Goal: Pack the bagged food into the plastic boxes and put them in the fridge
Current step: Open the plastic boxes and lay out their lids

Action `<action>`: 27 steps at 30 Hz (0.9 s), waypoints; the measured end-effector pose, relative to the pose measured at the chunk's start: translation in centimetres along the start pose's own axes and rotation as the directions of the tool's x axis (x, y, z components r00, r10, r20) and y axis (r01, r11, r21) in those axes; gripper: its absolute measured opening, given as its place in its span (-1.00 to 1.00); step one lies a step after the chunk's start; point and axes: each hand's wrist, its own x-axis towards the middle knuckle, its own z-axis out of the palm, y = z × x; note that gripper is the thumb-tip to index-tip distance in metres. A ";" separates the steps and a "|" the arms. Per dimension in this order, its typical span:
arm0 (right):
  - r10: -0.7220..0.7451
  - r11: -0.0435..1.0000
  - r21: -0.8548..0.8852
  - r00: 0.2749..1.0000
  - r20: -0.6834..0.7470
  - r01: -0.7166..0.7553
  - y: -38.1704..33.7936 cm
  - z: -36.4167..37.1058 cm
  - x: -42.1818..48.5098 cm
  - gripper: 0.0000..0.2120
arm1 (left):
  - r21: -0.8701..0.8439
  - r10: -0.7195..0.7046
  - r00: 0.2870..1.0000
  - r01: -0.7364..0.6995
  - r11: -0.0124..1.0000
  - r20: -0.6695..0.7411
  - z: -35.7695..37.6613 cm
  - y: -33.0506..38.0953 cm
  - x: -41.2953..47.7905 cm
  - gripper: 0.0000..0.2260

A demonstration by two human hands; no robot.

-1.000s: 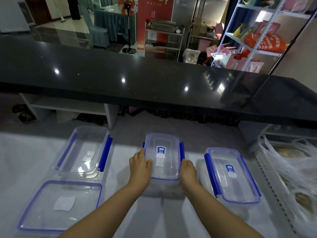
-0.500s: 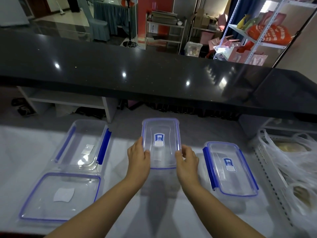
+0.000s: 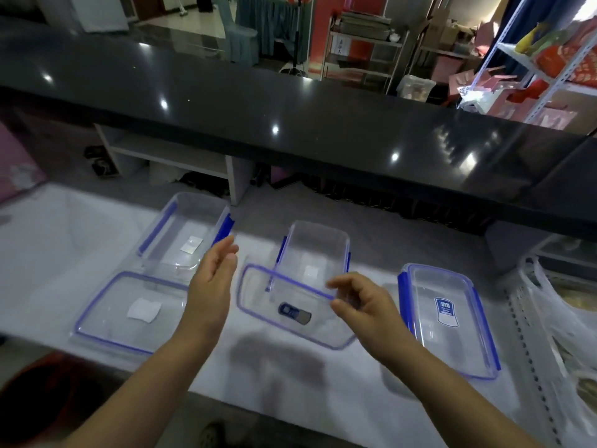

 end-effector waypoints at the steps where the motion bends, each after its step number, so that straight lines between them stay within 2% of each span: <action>1: -0.029 0.994 -0.102 0.999 0.032 0.032 0.5 0.4 -0.4 -0.69 | 0.039 -0.008 1.000 0.007 0.999 0.027 -0.3 -0.5 -0.8 -0.71; 3: -0.096 0.960 -0.255 0.990 0.100 0.119 1.5 1.4 -1.1 -0.71 | 0.129 0.009 0.996 -0.020 0.991 0.086 -0.7 -1.8 -2.3 -0.77; 5: -0.123 0.947 -0.277 0.979 0.165 0.165 2.2 2.3 -1.9 -0.74 | 0.288 0.094 0.984 -0.135 0.948 0.153 -1.3 -3.1 -3.6 -0.79; 6: -0.119 0.951 -0.261 0.975 0.190 0.167 2.5 2.8 -2.2 -0.73 | 0.401 0.164 0.966 -0.234 0.885 0.202 -1.5 -3.8 -4.0 -0.76; 8: -0.102 0.955 -0.249 0.966 0.239 0.162 2.9 3.7 -2.5 -0.73 | 0.592 0.287 0.895 -0.442 0.673 0.342 -1.6 -5.2 -4.6 -0.74; 10: -0.086 0.946 -0.273 0.948 0.308 0.174 3.5 4.4 -2.7 -0.70 | 0.672 0.280 0.832 -0.553 0.492 0.479 -1.4 -6.4 -5.3 -0.74; 11: -0.082 0.939 -0.288 0.937 0.341 0.187 3.8 4.7 -2.8 -0.70 | 0.678 0.250 0.809 -0.584 0.447 0.532 -1.4 -6.9 -5.5 -0.74; 14: -0.069 0.928 -0.308 0.908 0.414 0.211 4.8 5.6 -3.4 -0.80 | 0.672 0.206 0.789 -0.604 0.429 0.578 -1.3 -8.5 -6.2 -0.74; 17: -0.074 0.928 -0.296 0.889 0.451 0.227 5.3 5.7 -3.8 -0.96 | 0.734 0.123 0.829 -0.544 0.408 0.546 -0.8 -9.5 -7.0 -0.71; 19: -0.113 0.933 -0.273 0.908 0.404 0.237 5.2 4.9 -3.6 -0.96 | 0.755 0.111 0.848 -0.514 0.407 0.518 -0.8 -10.2 -7.3 -0.72; 21: -0.152 0.939 -0.257 0.947 0.283 0.228 4.9 3.0 -3.3 -0.95 | 0.767 0.118 0.864 -0.491 0.413 0.490 -0.7 -10.5 -7.3 -0.72; 24: -0.221 0.930 -0.304 0.975 -0.007 0.208 5.2 -1.4 -3.1 -0.89 | 0.756 0.171 0.865 -0.496 0.427 0.471 1.1 -9.8 -6.9 -0.72; 27: -0.199 0.911 -0.409 0.928 -0.314 0.057 7.2 -5.6 -3.2 -0.86 | 0.678 0.243 0.832 -0.550 0.488 0.499 5.1 -7.5 -6.3 -0.81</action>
